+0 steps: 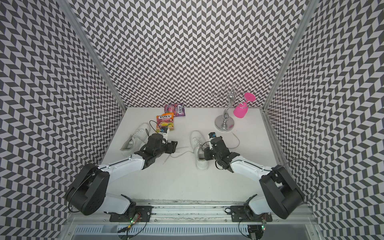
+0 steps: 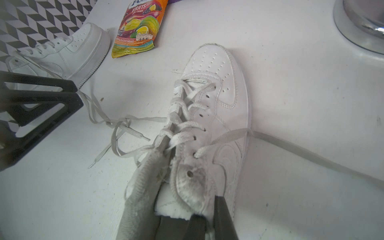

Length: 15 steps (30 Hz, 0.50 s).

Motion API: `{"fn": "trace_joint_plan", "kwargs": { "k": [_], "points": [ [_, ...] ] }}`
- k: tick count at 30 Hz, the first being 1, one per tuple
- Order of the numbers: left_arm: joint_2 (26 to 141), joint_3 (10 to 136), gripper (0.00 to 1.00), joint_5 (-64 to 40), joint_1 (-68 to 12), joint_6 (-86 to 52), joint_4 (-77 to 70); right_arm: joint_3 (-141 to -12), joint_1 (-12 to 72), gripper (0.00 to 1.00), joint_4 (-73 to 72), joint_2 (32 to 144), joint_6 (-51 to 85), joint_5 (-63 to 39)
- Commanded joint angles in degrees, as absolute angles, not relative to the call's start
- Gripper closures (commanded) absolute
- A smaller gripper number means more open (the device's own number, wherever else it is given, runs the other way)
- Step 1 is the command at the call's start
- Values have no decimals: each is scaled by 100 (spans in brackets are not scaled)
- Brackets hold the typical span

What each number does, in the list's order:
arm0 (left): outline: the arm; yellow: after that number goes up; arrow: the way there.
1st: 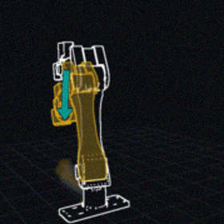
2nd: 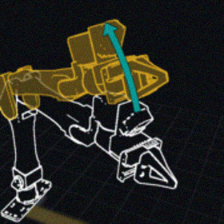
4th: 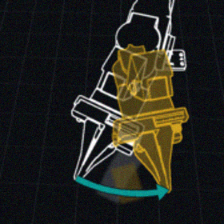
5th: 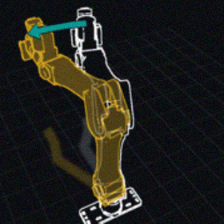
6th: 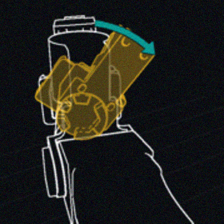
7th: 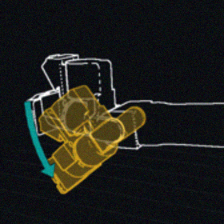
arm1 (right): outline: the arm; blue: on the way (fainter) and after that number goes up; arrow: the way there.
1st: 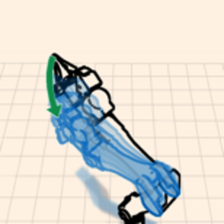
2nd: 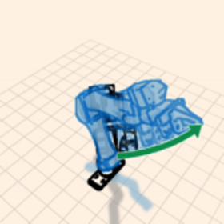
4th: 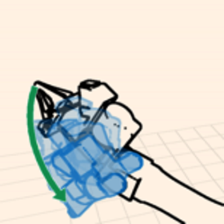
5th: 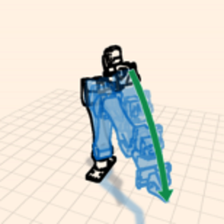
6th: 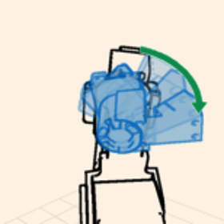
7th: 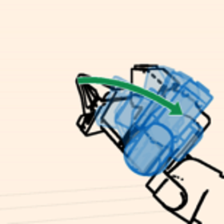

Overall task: Tie the shoes
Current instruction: Move the shoe to the center of the board.

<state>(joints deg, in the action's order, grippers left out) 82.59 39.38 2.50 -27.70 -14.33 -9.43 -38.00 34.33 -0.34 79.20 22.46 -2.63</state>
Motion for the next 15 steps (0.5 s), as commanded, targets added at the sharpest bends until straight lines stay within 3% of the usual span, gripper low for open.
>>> {"fn": "trace_joint_plan", "kwargs": {
  "k": [1, 11, 15],
  "points": [
    [8030, 3888, 27, 119, -2733, -1494, -1076, -3602, 3594, 100, 83, 7486, 2791, -30],
    [7784, 3791, 25, 458, -2705, -1571, -952, -3095, 3978, 98, 248, 7219, 3210, 201],
    [7923, 3800, 24, 551, -2703, -1567, -885, -3136, 3990, 78, 265, 7089, 3055, 266]
  ]
}}
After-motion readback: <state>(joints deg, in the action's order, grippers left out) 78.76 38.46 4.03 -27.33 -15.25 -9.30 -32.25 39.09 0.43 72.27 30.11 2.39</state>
